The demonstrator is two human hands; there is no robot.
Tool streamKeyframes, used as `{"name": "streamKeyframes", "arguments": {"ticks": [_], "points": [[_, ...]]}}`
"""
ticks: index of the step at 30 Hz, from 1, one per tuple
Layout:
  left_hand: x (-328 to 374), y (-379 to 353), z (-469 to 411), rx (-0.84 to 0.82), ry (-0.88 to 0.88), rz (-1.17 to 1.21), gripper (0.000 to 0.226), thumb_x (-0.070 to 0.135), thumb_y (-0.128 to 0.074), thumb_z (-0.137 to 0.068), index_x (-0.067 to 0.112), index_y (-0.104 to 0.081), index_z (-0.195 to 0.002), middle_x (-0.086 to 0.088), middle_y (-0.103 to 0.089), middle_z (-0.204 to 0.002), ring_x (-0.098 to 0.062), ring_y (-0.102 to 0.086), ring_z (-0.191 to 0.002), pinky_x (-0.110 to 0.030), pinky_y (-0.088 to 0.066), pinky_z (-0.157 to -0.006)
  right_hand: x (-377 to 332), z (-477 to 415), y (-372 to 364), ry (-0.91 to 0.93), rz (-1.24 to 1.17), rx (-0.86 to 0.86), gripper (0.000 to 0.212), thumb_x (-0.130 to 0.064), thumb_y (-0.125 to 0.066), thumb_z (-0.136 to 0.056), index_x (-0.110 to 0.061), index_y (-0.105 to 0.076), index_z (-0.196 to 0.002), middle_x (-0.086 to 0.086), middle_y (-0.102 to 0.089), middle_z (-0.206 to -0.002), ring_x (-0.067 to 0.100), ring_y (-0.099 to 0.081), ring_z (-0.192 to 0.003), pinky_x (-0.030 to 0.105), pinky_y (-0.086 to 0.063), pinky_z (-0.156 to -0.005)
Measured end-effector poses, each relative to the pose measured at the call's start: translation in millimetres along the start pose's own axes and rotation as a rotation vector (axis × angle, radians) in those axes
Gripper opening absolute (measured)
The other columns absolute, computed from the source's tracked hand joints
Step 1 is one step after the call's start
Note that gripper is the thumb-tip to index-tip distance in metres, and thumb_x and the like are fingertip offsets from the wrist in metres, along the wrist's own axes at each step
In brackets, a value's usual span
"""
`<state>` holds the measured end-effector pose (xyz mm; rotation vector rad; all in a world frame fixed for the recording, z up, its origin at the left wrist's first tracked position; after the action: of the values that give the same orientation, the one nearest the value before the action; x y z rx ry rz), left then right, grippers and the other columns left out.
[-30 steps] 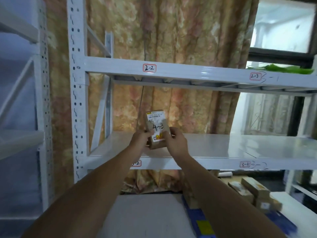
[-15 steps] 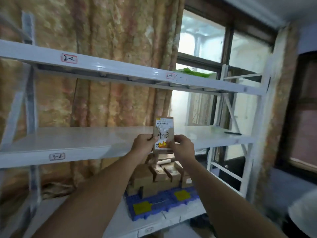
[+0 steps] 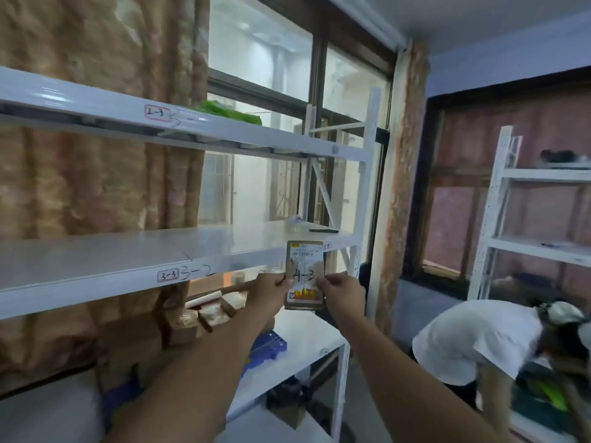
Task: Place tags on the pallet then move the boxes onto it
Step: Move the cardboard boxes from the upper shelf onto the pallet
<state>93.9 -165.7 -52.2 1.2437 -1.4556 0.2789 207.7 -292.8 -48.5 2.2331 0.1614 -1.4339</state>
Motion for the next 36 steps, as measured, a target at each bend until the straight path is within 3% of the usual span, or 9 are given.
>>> {"name": "streamKeyframes", "arguments": {"ticks": [3,7,9,15,20,24,30,33,36], "points": [[-13.5,-32.2,-20.0,-0.078,0.013,0.023,0.023,0.027,-0.057,-0.100,0.015,-0.075,-0.090,0.004,-0.064,-0.066,-0.008,-0.057,-0.062,-0.022,-0.040,-0.055,29.8,-23.1,-1.8,-0.041,0.015,0.001,0.022,-0.030,-0.067,-0.094,-0.015,-0.078,-0.105,-0.004,-0.073,-0.087,0.014,-0.069,-0.080,0.035,-0.059,-0.082],[-55.7,-75.3,-67.6,-0.128,0.098,0.063,0.030,0.039,-0.063,-0.092,0.017,-0.074,-0.075,-0.011,-0.075,-0.079,-0.034,-0.072,-0.082,-0.048,-0.058,-0.080,72.5,-65.1,-15.2,-0.102,0.003,-0.028,0.019,-0.029,-0.069,-0.093,-0.016,-0.078,-0.104,-0.005,-0.074,-0.085,0.017,-0.072,-0.076,0.040,-0.063,-0.074],[-77.2,-98.7,-99.2,-0.151,0.139,0.070,0.032,0.039,-0.065,-0.090,0.012,-0.076,-0.078,-0.009,-0.076,-0.082,-0.035,-0.072,-0.087,-0.052,-0.059,-0.083,92.4,-89.5,-23.0,-0.130,0.003,-0.059,0.016,-0.027,-0.070,-0.092,-0.015,-0.079,-0.099,-0.002,-0.074,-0.082,0.019,-0.073,-0.075,0.042,-0.063,-0.072],[-100.8,-140.7,-152.6,-0.130,0.207,0.091,0.021,0.029,-0.067,-0.094,0.011,-0.077,-0.091,-0.006,-0.076,-0.085,-0.026,-0.073,-0.081,-0.047,-0.061,-0.081,148.9,-172.0,-57.9,-0.155,0.098,-0.120,0.021,-0.030,-0.075,-0.087,-0.029,-0.070,-0.067,-0.003,-0.074,-0.072,0.019,-0.073,-0.072,0.045,-0.063,-0.071],[-176.8,-169.5,-206.1,-0.092,0.304,0.087,0.027,0.039,-0.071,-0.084,0.015,-0.077,-0.075,-0.009,-0.076,-0.078,-0.032,-0.074,-0.080,-0.054,-0.061,-0.079,181.8,-218.2,-103.5,-0.171,0.072,-0.227,0.011,-0.029,-0.073,-0.090,-0.021,-0.077,-0.085,-0.001,-0.076,-0.080,0.018,-0.074,-0.075,0.044,-0.063,-0.075],[-189.9,-163.6,-228.2,-0.010,0.342,0.019,0.025,0.038,-0.069,-0.087,0.015,-0.079,-0.085,-0.009,-0.077,-0.085,-0.030,-0.074,-0.083,-0.050,-0.061,-0.080,200.5,-247.9,-142.4,-0.193,0.023,-0.326,0.017,-0.027,-0.071,-0.092,-0.013,-0.078,-0.100,-0.003,-0.077,-0.088,0.014,-0.075,-0.080,0.041,-0.063,-0.080],[-206.0,-167.1,-256.9,0.121,0.393,-0.092,0.026,0.032,-0.063,-0.096,0.012,-0.078,-0.089,-0.004,-0.076,-0.086,-0.023,-0.071,-0.080,-0.045,-0.060,-0.079,215.7,-298.3,-193.9,-0.129,0.018,-0.429,0.021,-0.029,-0.071,-0.092,-0.014,-0.076,-0.107,0.001,-0.077,-0.097,0.015,-0.074,-0.084,0.039,-0.062,-0.083],[-220.7,-176.4,-274.4,0.200,0.466,-0.067,0.025,0.029,-0.058,-0.099,0.011,-0.075,-0.099,-0.006,-0.075,-0.095,-0.025,-0.071,-0.088,-0.044,-0.059,-0.085,226.2,-326.3,-220.6,-0.071,0.034,-0.530,0.025,-0.032,-0.070,-0.092,-0.015,-0.077,-0.109,0.000,-0.078,-0.098,0.014,-0.073,-0.084,0.038,-0.062,-0.085],[-235.4,-185.5,-290.7,0.273,0.518,-0.085,0.027,0.028,-0.053,-0.102,0.010,-0.070,-0.090,-0.012,-0.071,-0.091,-0.030,-0.068,-0.088,-0.037,-0.055,-0.078,238.1,-352.1,-245.0,-0.024,0.044,-0.637,0.025,-0.032,-0.069,-0.093,-0.017,-0.078,-0.110,-0.003,-0.077,-0.090,0.010,-0.071,-0.077,0.033,-0.061,-0.079]]}}
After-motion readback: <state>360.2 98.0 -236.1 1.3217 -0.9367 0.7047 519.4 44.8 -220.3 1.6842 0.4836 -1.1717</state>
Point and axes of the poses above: each hand's wrist, its own z-axis away from the middle knuckle, its own y-axis out of the back of the hand, x = y × z, the point moved 2 cm from there along -z, towards the middle knuckle
